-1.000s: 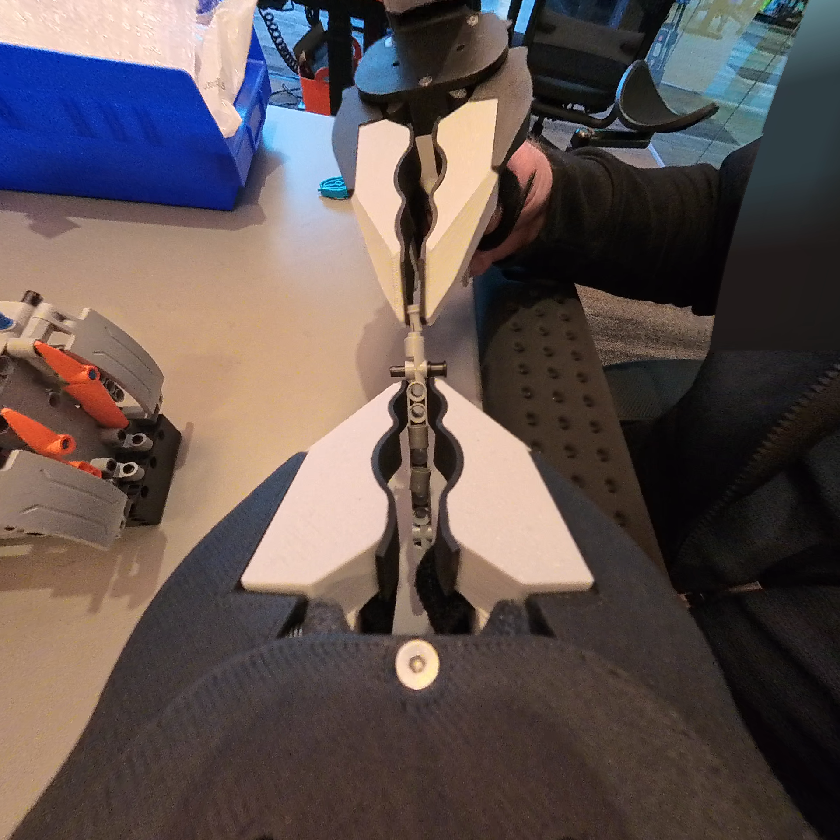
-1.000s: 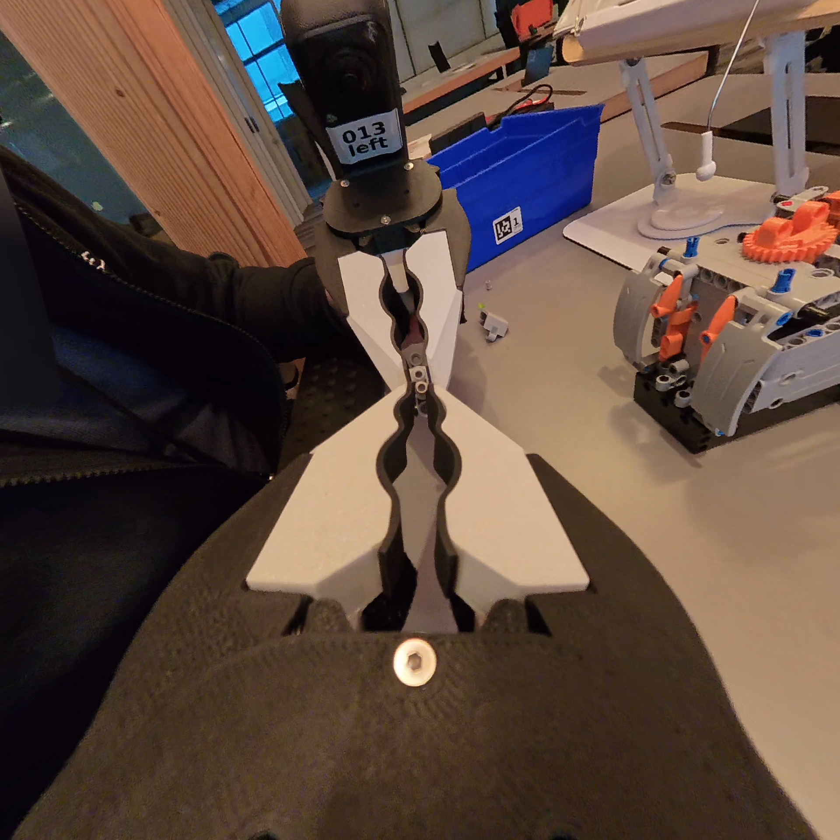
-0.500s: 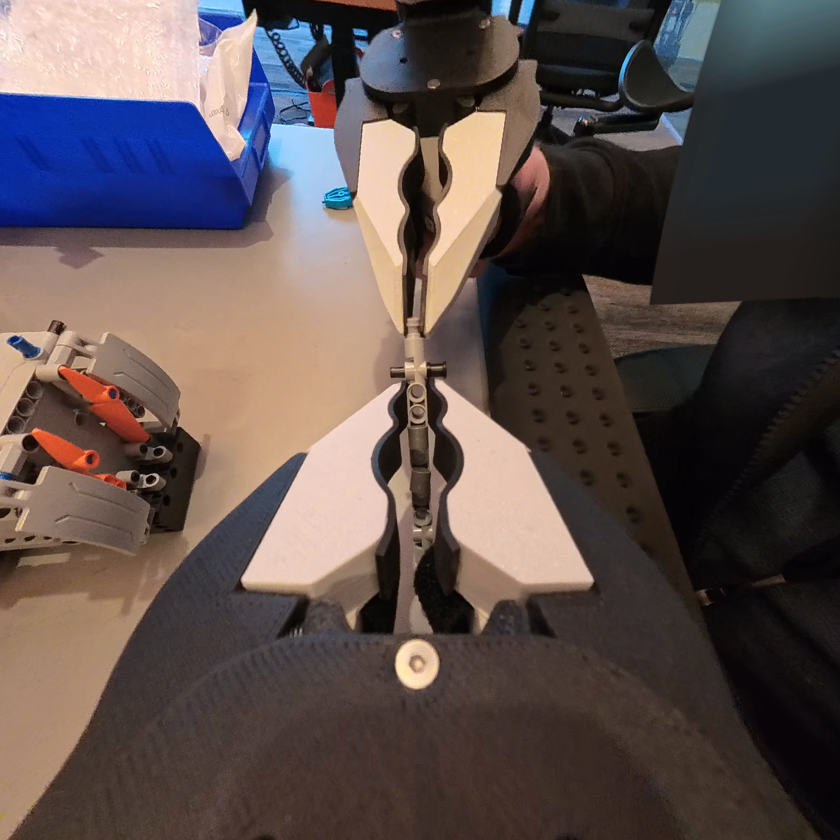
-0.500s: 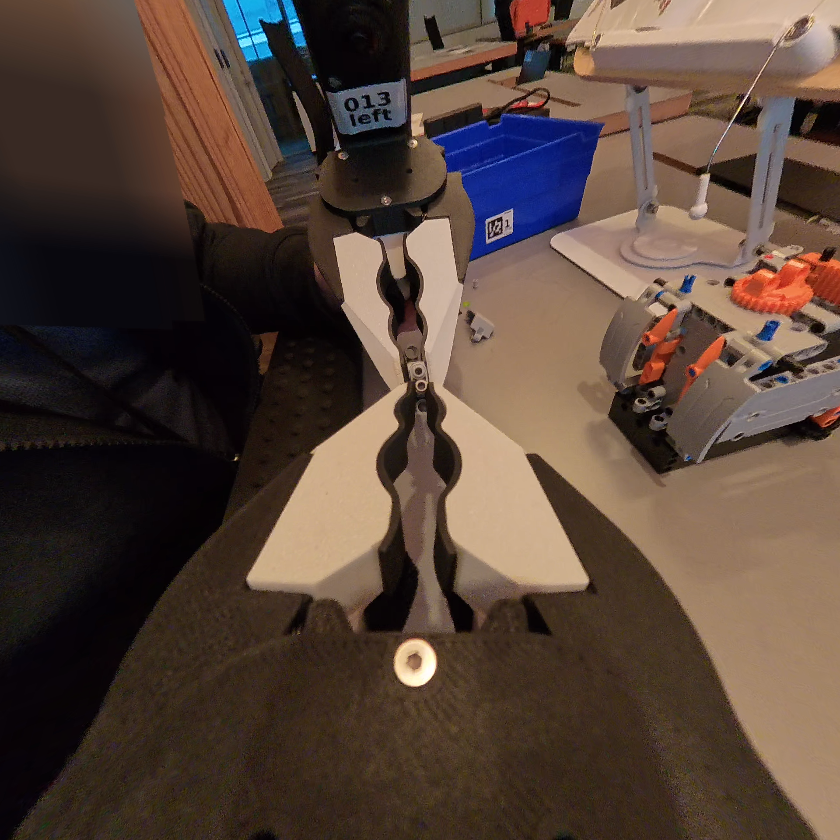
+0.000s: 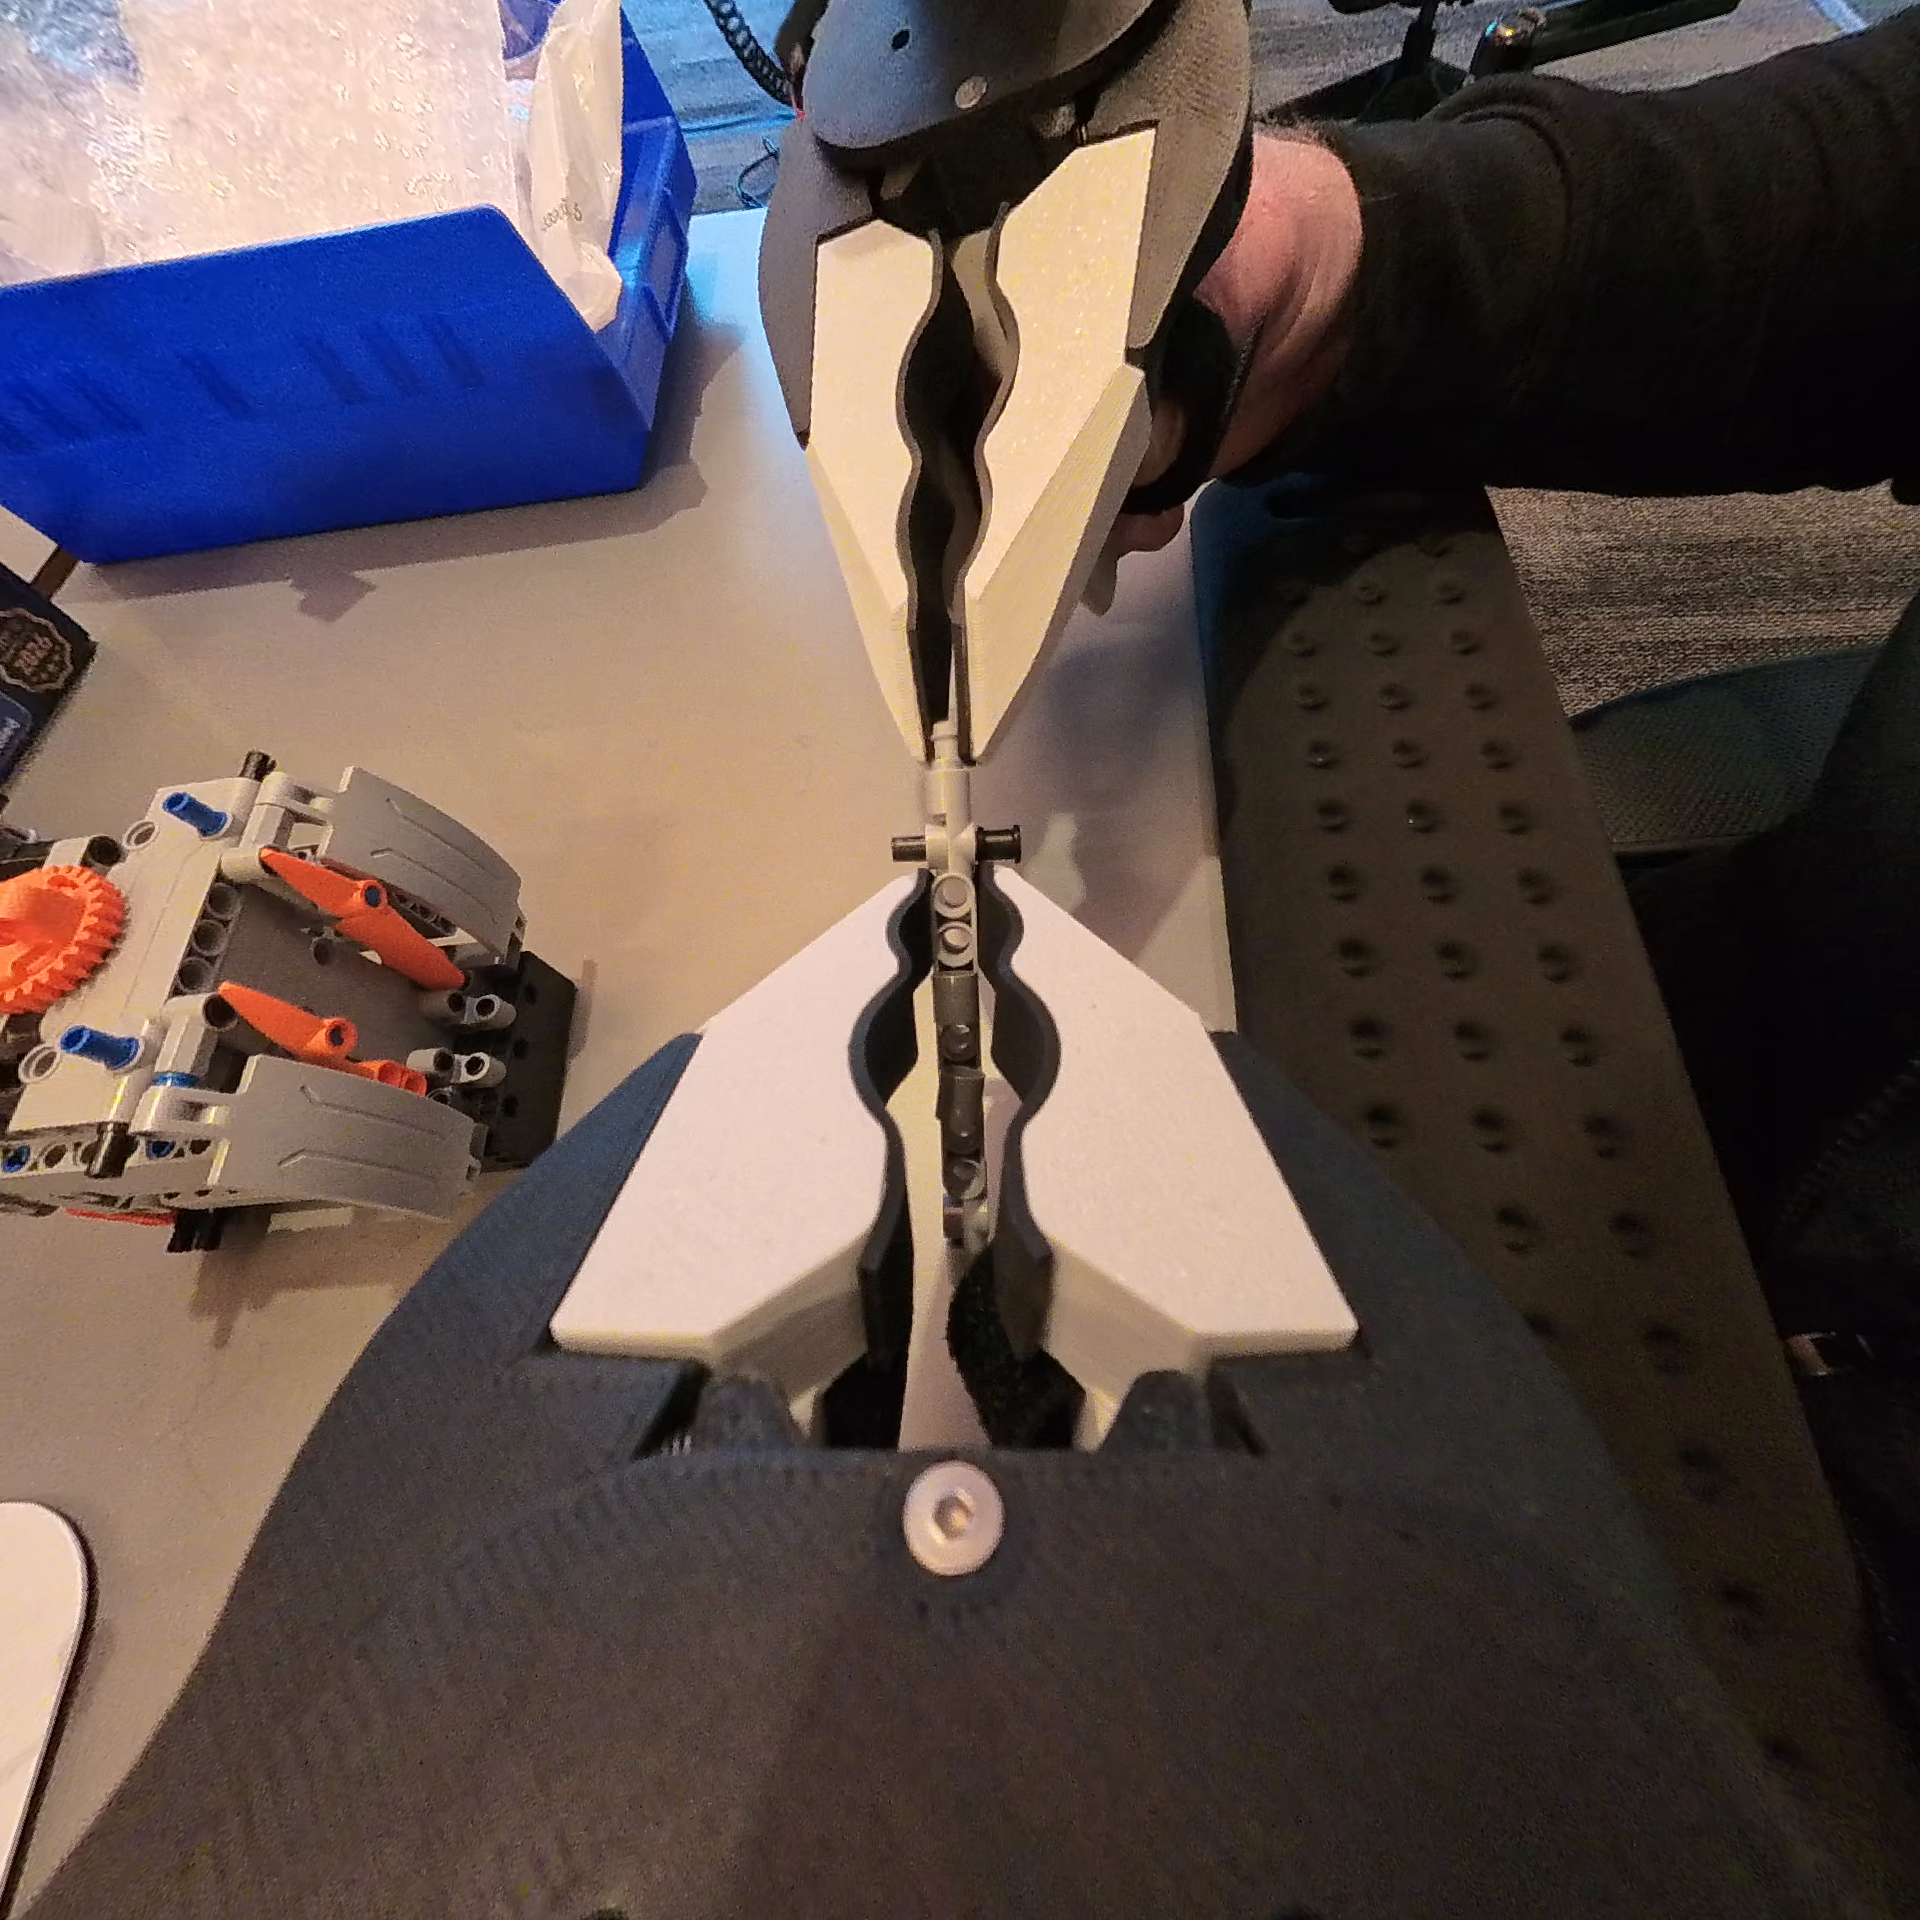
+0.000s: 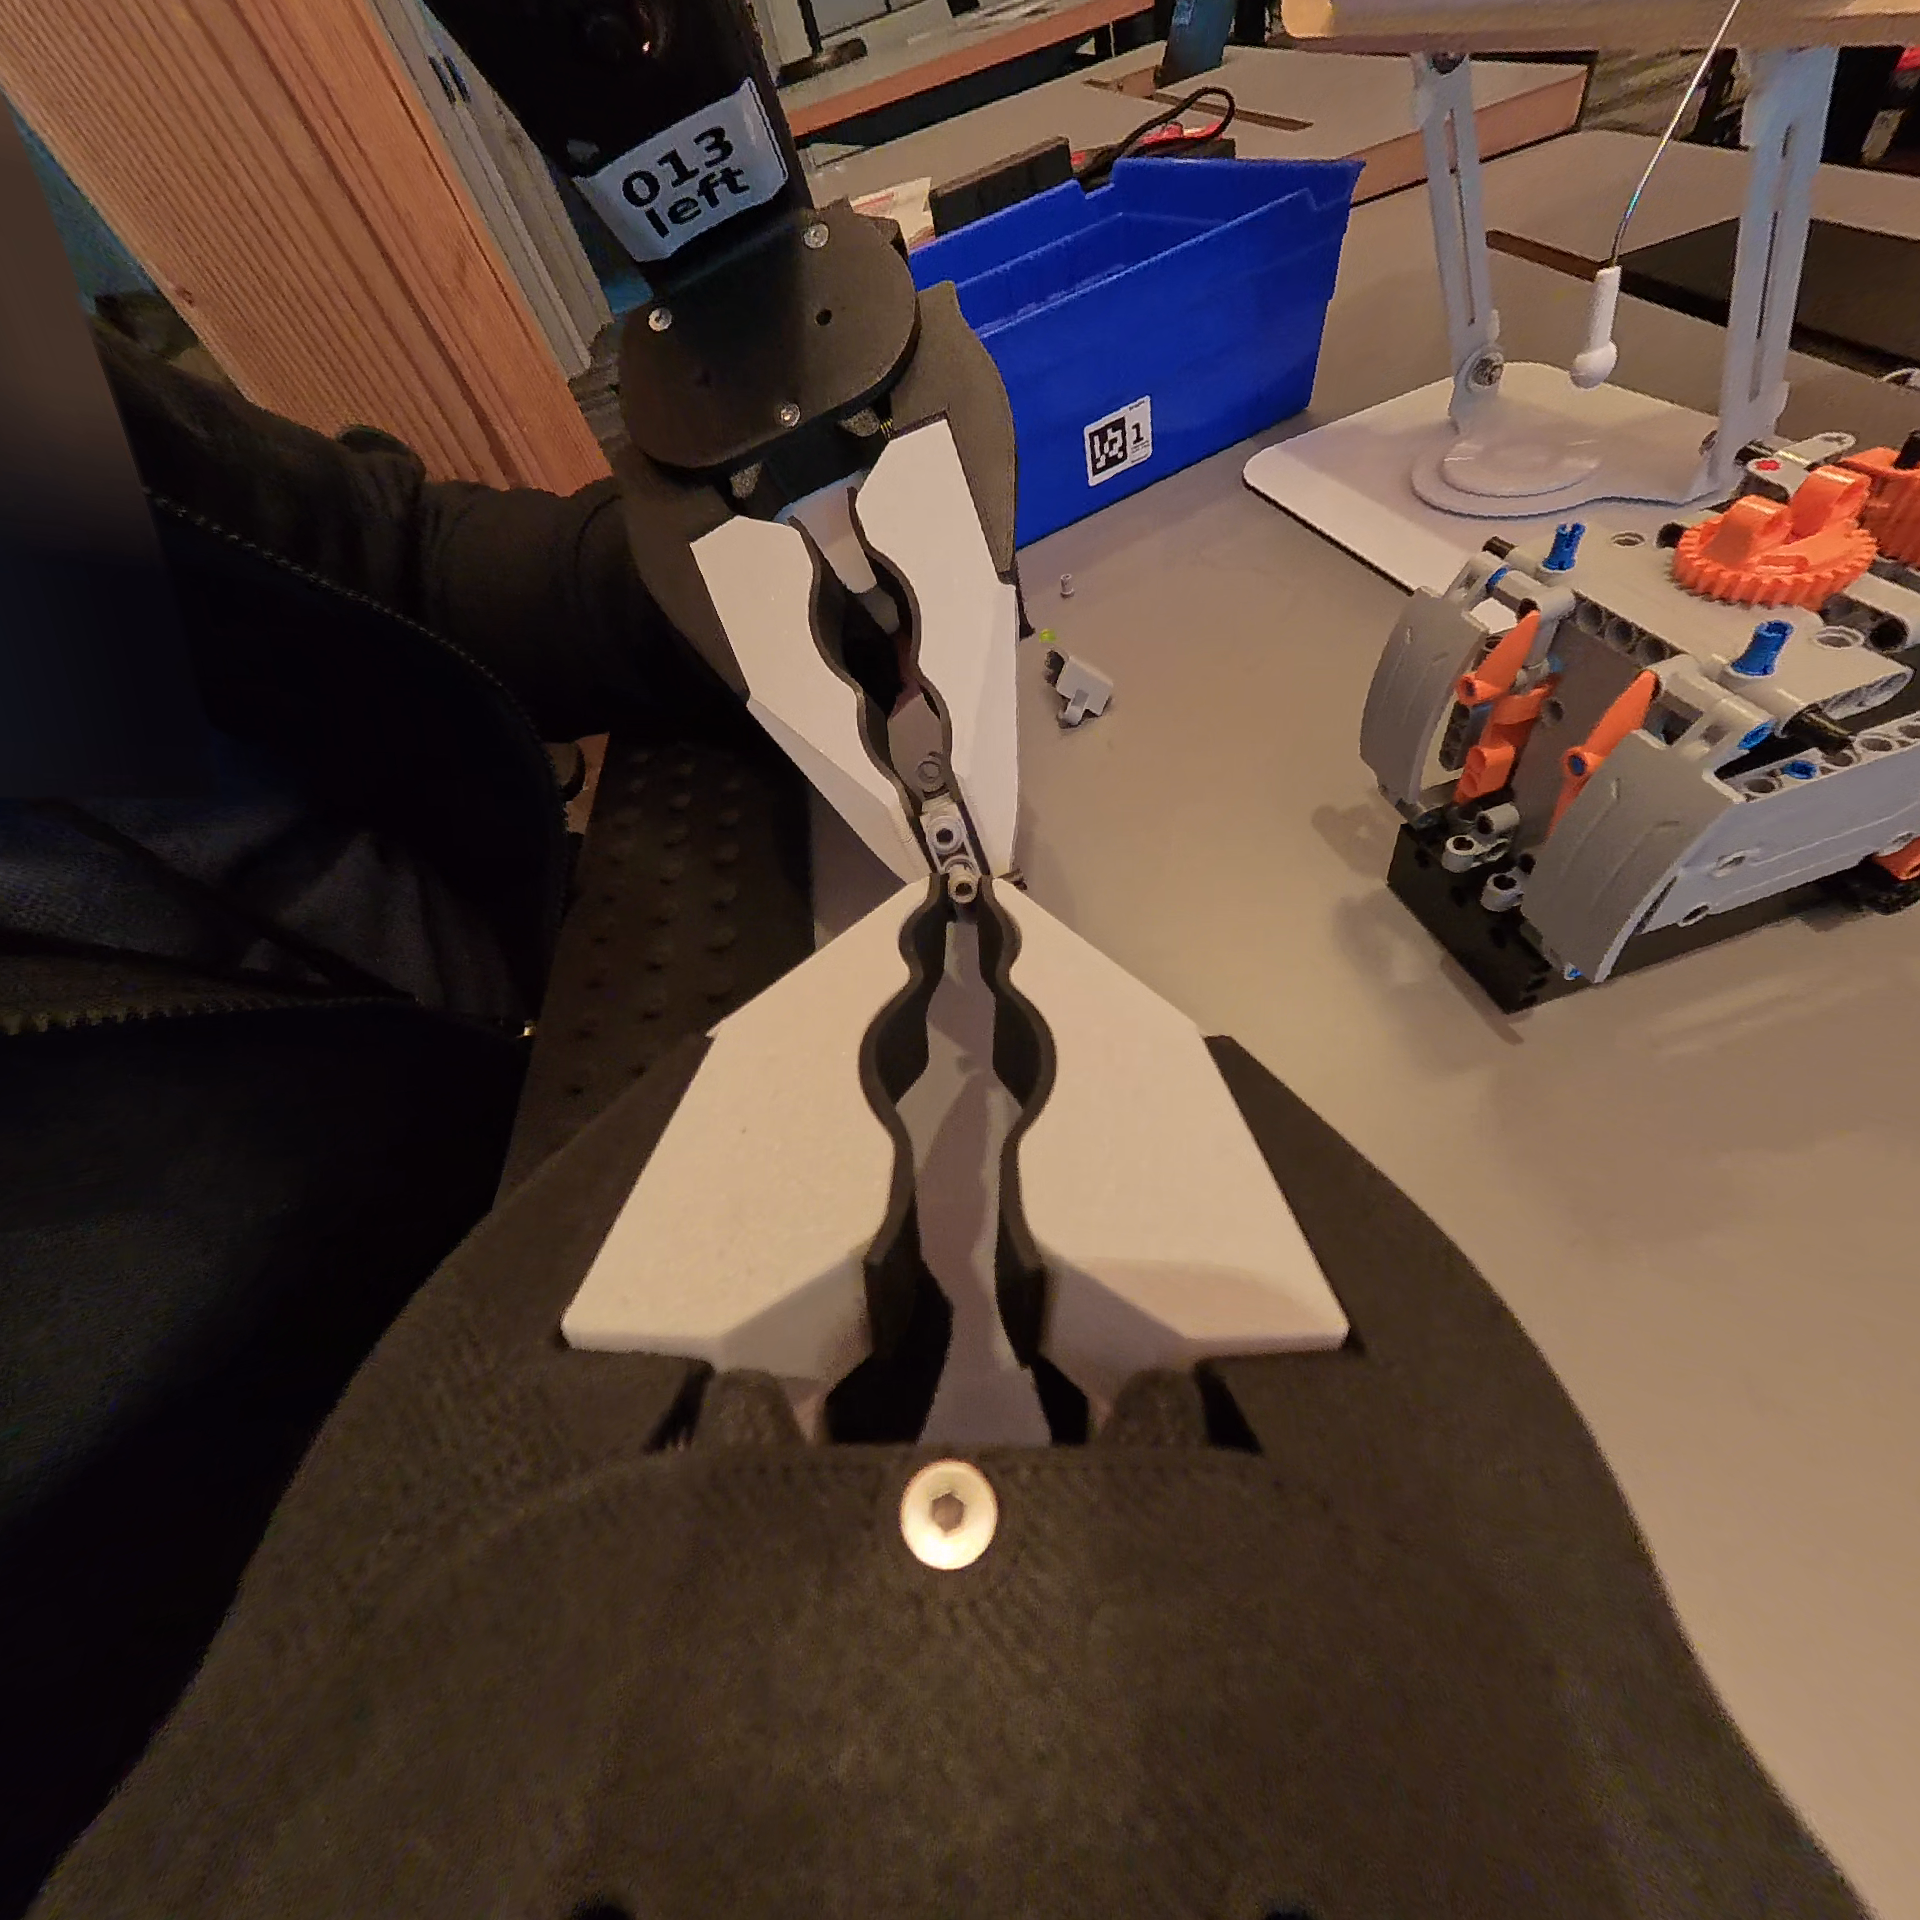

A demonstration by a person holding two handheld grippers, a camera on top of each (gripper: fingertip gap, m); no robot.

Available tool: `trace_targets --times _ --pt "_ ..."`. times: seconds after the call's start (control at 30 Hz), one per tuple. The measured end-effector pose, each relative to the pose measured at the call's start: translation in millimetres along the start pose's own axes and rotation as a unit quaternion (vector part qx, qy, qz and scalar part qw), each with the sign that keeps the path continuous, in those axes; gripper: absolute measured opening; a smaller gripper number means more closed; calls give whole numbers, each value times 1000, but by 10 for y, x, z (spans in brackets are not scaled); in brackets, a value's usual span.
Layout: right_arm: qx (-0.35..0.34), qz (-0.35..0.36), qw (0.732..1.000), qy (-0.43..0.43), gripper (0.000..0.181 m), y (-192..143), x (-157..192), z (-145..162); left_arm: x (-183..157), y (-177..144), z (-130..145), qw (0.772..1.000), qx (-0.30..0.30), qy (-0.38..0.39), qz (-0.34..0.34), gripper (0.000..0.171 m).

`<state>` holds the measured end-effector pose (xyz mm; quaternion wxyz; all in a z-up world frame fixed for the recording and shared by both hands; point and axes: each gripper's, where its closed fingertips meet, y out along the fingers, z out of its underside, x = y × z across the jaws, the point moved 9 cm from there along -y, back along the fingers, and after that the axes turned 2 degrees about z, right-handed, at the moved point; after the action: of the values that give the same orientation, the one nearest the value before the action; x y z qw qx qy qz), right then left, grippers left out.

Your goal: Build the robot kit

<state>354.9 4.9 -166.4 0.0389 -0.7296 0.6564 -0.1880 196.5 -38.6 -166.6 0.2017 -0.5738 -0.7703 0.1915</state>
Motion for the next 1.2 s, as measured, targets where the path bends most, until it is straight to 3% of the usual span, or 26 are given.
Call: trace_targets --times 0.73,1.2 --pt "29 41 996 -79 2 24 99 -16 -17 5 4 1000 9 7 -4 5" --pt "81 -12 993 -80 2 56 29 -15 -88 50 -5 997 41 56 -28 4"
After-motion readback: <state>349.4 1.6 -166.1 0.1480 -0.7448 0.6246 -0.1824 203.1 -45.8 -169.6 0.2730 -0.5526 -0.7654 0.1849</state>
